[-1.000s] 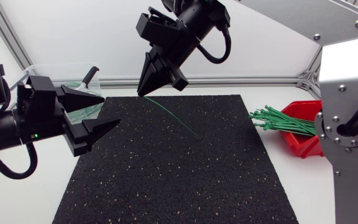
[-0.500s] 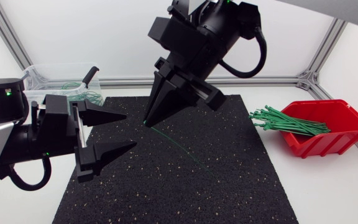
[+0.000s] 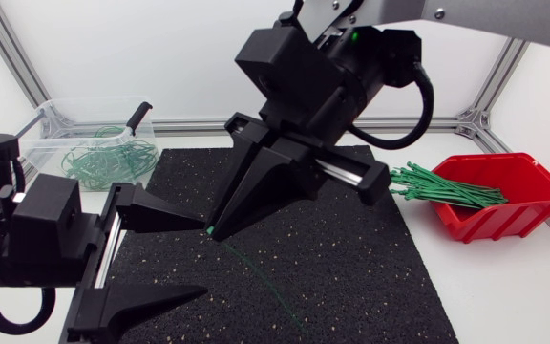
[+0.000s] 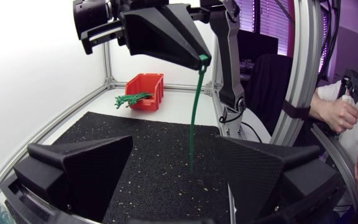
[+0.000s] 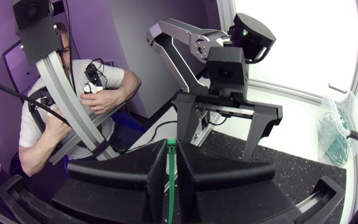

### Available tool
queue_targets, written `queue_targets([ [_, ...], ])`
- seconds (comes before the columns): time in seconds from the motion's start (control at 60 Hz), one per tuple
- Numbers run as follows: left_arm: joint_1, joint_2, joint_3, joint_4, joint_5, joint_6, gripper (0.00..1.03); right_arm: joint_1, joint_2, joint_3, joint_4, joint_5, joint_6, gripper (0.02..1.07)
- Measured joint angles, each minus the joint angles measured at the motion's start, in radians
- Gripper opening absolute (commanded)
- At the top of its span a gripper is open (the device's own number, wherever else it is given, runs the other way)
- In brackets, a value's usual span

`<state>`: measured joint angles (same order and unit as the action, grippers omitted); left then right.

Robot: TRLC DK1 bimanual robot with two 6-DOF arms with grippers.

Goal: Take a green cable tie from the red box, thread the tail through the head to close it, then place it in the transparent bin on the left.

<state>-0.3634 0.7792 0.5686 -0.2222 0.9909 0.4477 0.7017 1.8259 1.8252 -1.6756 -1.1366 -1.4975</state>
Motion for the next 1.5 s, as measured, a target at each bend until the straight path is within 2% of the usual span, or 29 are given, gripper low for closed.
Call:
queue_targets([
  [0.567,-0.064,0.047,0.059,-0.013,0.076,-0.014,0.91,0.025,-0.006,-0.065,-0.001,-0.101,-0.151,0.08],
  [0.7,-0.066,0.047,0.06,-0.013,0.108,-0.029,0.87,0.04,-0.006,-0.092,-0.002,-0.102,-0.162,0.08],
  [0.817,-0.072,0.047,0.061,-0.013,0.125,-0.034,0.81,0.043,-0.006,-0.1,-0.002,-0.109,-0.176,0.08],
  [0.867,-0.072,0.047,0.061,-0.013,0.135,-0.036,0.76,0.043,-0.006,-0.103,-0.002,-0.113,-0.182,0.08],
  [0.933,-0.072,0.047,0.061,-0.013,0.158,-0.036,0.75,0.043,-0.006,-0.109,-0.002,-0.116,-0.185,0.08],
  [1.0,-0.072,0.047,0.061,-0.013,0.169,-0.036,0.66,0.043,-0.006,-0.114,-0.002,-0.117,-0.187,0.08],
  [1.217,-0.072,0.047,0.061,-0.013,0.208,-0.037,0.53,0.043,-0.006,-0.125,-0.002,-0.123,-0.199,0.08],
  [1.317,-0.072,0.047,0.061,-0.012,0.227,-0.037,0.42,0.044,-0.006,-0.126,-0.002,-0.127,-0.209,0.08],
  [1.5,-0.072,0.047,0.061,-0.005,0.232,-0.038,0.36,0.044,-0.006,-0.126,-0.002,-0.147,-0.217,0.08],
])
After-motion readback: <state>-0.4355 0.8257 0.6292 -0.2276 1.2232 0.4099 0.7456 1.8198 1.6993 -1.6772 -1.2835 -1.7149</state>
